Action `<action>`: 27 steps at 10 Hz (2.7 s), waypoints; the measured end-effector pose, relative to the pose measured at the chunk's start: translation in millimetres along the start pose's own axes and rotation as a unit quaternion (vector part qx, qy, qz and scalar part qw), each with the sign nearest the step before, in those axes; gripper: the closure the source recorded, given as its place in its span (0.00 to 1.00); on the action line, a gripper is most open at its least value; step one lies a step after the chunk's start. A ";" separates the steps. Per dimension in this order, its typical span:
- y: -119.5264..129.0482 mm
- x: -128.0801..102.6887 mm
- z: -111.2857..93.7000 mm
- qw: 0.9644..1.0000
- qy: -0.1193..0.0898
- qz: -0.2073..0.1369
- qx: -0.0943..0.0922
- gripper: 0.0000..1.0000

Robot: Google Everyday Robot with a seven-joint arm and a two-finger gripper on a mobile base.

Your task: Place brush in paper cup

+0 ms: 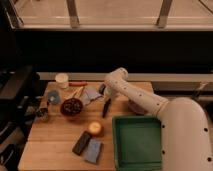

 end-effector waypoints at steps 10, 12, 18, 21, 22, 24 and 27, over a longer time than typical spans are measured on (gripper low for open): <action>-77.6 74.2 -110.2 0.959 0.088 -0.147 0.228 1.00; -114.1 72.0 -126.8 0.919 0.069 -0.233 0.311 1.00; -149.9 66.4 -165.2 0.816 0.095 -0.355 0.447 1.00; -157.9 65.8 -154.8 0.830 0.099 -0.365 0.410 1.00; -165.9 65.2 -148.0 0.842 0.101 -0.369 0.382 1.00; -180.2 59.6 -128.2 0.864 0.099 -0.367 0.330 1.00; -177.2 57.7 -119.3 0.871 0.094 -0.363 0.317 1.00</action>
